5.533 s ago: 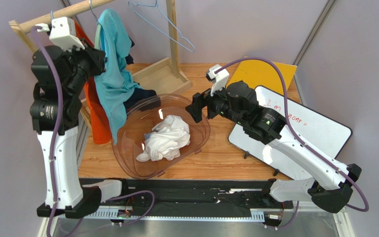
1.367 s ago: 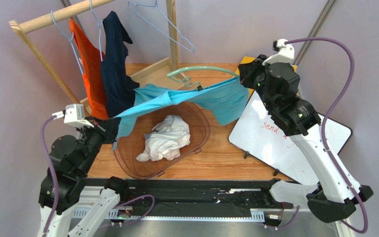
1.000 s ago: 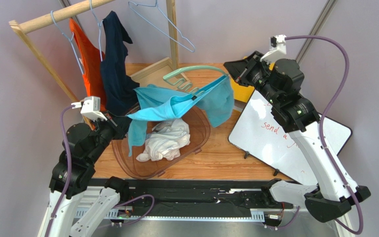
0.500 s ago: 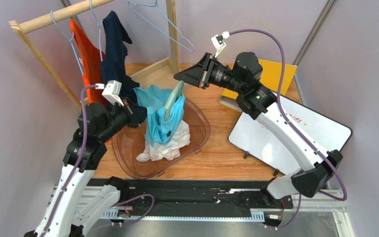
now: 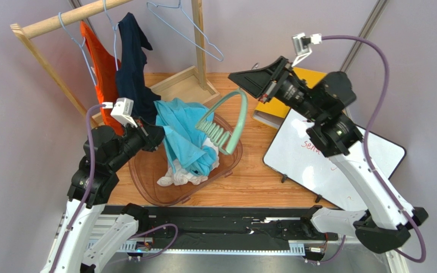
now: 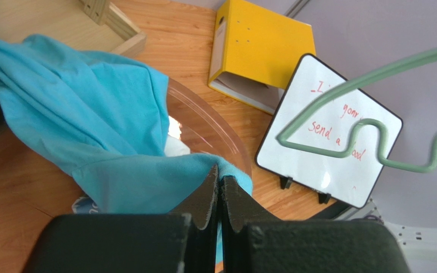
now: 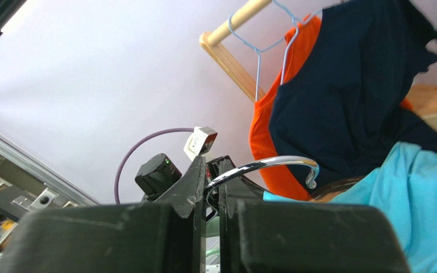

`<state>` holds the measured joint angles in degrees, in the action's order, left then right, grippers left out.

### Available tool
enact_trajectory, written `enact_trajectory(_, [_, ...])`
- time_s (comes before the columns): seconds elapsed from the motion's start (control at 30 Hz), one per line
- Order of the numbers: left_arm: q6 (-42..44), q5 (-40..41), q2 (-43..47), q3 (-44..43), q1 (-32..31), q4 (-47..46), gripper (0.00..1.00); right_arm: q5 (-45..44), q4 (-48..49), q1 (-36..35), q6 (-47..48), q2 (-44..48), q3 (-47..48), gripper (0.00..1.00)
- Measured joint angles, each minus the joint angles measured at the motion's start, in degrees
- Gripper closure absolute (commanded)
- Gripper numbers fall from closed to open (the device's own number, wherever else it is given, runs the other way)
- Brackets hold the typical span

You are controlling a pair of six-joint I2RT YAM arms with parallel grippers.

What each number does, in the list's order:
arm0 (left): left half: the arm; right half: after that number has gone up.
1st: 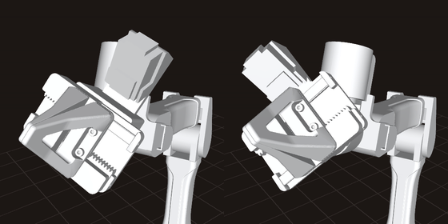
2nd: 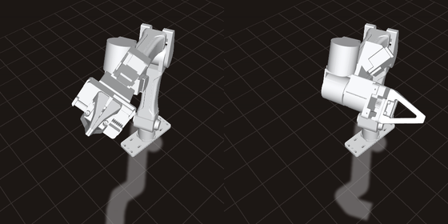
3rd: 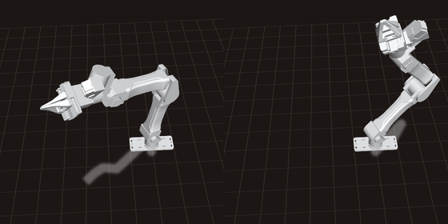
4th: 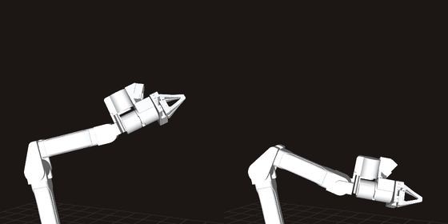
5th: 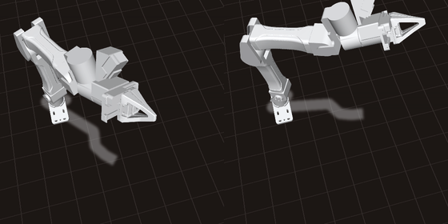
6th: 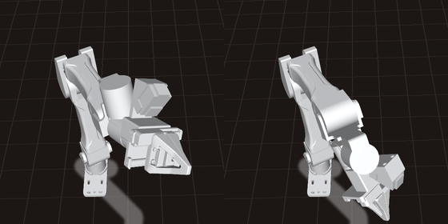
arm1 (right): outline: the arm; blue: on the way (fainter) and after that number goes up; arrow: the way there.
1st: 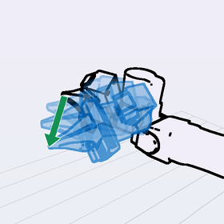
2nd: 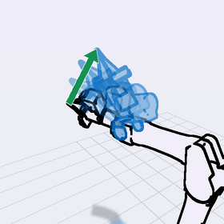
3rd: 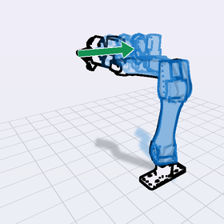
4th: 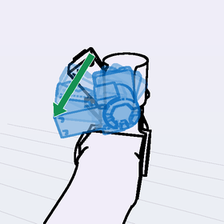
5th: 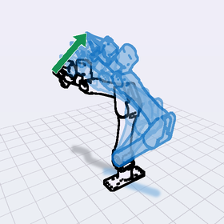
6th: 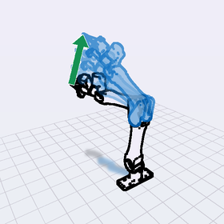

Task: Remove the t-shirt from the hanger

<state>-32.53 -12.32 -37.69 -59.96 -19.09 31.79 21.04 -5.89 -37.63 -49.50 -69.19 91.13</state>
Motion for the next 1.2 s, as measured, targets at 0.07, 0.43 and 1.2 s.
enact_trajectory(0.07, [0.8,0.6,-0.8,-2.3,0.0,1.3,1.0,-1.8,-1.4,-0.1,2.0,2.9,0.0,1.0])
enact_trajectory(0.43, [6.0,-4.9,-15.7,-44.9,0.1,2.0,1.0,-16.6,-12.3,-0.2,16.2,12.8,-3.2,1.0])
enact_trajectory(1.2, [-0.9,-17.4,-31.5,-70.9,0.1,-3.1,1.0,-23.2,-18.9,-0.2,22.9,11.1,-5.1,1.0])
